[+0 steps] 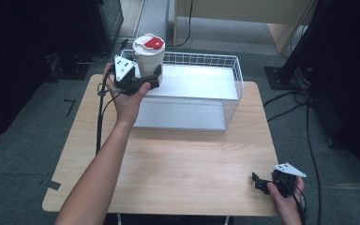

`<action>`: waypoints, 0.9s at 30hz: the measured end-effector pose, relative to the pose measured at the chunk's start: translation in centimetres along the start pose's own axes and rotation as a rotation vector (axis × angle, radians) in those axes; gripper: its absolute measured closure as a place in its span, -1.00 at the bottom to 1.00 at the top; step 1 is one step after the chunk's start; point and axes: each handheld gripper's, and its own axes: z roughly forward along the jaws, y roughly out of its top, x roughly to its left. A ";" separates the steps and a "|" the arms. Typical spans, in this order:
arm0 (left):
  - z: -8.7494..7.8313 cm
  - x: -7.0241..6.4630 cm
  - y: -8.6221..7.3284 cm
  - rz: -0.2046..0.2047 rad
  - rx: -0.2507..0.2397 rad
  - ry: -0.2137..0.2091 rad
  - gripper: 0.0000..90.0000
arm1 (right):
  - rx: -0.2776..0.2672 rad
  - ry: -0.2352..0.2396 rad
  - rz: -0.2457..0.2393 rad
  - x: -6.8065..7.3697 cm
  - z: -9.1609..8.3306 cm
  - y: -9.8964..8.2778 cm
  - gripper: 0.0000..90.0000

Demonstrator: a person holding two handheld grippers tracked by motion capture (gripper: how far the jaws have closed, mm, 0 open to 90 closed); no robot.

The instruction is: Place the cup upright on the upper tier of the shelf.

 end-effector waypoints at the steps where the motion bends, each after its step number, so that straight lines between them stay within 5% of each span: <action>1: -0.1 0.1 -0.1 -0.001 0.002 -0.002 -1.00 | 0.000 0.000 0.000 0.0 0.0 0.0 -1.00; 27: -2.5 1.2 -1.6 0.012 0.007 0.004 -1.00 | 0.006 -0.013 -0.011 0.2 0.1 0.0 -1.00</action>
